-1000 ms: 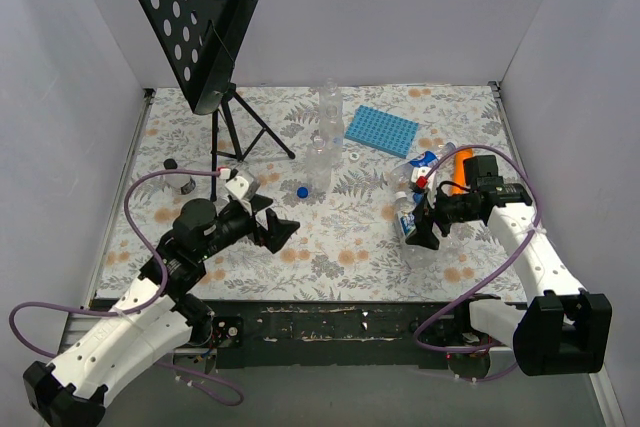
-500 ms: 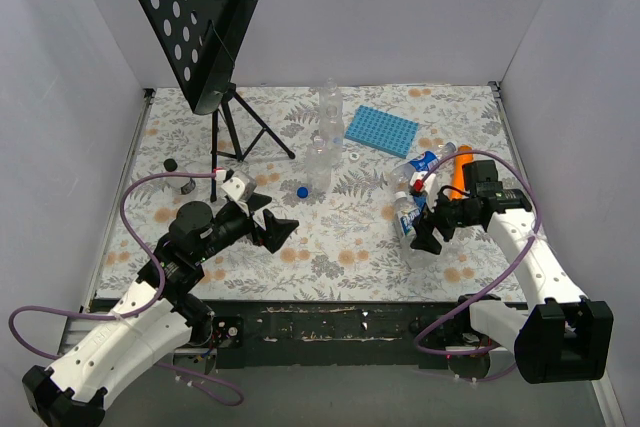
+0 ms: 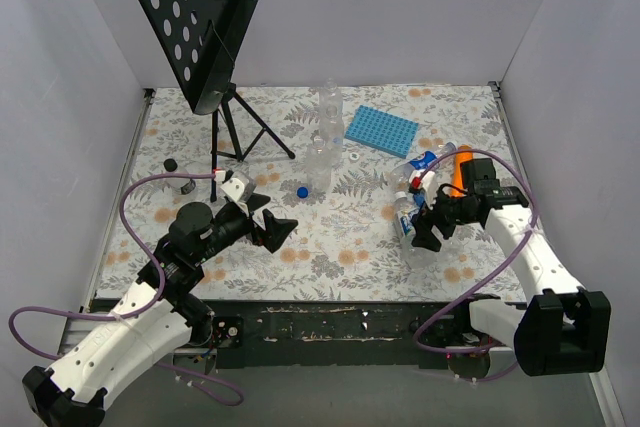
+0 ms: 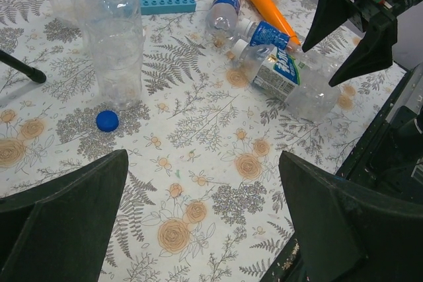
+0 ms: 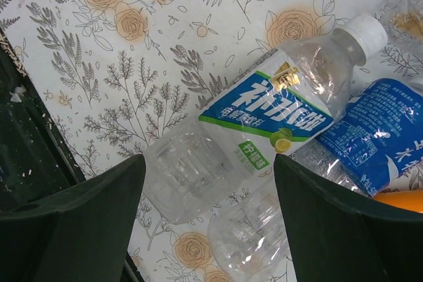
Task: Unscrew the bottle caps
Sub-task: Pick up the plastic bottle at the center of the board.
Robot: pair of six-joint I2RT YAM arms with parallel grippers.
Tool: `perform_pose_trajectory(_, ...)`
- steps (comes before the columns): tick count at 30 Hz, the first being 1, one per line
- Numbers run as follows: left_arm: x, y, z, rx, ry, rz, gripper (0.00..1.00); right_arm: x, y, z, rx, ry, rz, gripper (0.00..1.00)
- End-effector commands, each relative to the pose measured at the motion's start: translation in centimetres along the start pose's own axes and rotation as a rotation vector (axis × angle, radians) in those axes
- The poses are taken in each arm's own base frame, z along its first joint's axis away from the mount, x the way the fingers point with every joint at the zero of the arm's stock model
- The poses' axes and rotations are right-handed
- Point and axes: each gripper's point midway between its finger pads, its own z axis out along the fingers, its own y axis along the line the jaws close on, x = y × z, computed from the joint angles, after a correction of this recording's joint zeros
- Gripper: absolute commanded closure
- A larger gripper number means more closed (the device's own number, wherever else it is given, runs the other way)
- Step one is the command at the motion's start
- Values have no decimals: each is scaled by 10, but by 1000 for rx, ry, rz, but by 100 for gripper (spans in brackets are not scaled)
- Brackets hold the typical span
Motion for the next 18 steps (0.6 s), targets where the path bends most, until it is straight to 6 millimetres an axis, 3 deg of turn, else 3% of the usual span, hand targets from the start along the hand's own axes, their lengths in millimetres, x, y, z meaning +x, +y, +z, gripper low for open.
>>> perform_pose_trajectory(1,0,6,-1,-25,-14,17,2,4,-8,7,14,18,28,14)
perform_pose_trajectory(6,0,8,-1,-33,-13,18,2,2,-27,12,77,47,88,14)
perform_pose_trajectory(11,1,8,-1,-36,-11,19,2,-9,-47,5,165,47,131,14)
perform_pose_trajectory(18,1,8,-1,-35,-11,19,2,10,-72,-8,272,105,203,14)
